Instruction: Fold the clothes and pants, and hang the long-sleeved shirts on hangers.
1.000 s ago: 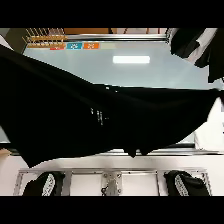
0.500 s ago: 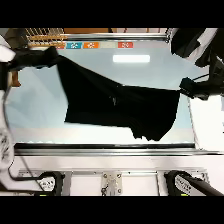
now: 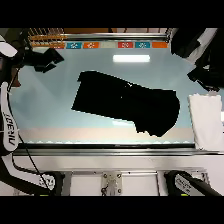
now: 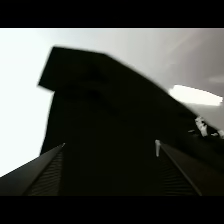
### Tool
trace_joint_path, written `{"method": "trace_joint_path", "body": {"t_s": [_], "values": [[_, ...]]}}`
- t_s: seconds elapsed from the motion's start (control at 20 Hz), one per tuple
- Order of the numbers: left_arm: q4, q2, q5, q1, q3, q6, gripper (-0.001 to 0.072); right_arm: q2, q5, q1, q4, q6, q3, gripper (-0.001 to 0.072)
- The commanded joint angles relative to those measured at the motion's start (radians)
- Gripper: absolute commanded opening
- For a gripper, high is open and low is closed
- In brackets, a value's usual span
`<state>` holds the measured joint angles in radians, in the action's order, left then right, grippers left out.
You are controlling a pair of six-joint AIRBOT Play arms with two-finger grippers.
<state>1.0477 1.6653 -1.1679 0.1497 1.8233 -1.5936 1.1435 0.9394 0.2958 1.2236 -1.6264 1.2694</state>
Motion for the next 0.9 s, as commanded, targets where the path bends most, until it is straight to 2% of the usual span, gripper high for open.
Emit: {"method": "trace_joint_path", "body": {"t_s": [0.0,0.15,0.35,0.5,0.85], "values": [[0.082,-0.124,-0.011,0.047,-0.304,-0.009,0.0608,-0.097,0.113,-0.002,0.006,0.060,-0.049,0.0575],[0.040,-0.207,0.107,0.042,-0.651,-0.012,0.0607,-0.179,0.120,-0.028,0.002,0.060,-0.132,0.0575],[-0.164,-0.210,0.314,0.024,-0.926,-0.011,0.0608,-0.214,0.121,-0.064,0.002,0.060,-0.178,0.0576],[-0.270,-0.151,0.374,-0.006,-0.949,0.000,0.0607,-0.213,0.119,-0.075,-0.016,0.060,-0.180,0.0575],[-0.263,-0.005,0.424,-0.116,-0.746,-0.015,0.0607,-0.213,0.120,-0.075,-0.016,0.060,-0.180,0.0575]]}}
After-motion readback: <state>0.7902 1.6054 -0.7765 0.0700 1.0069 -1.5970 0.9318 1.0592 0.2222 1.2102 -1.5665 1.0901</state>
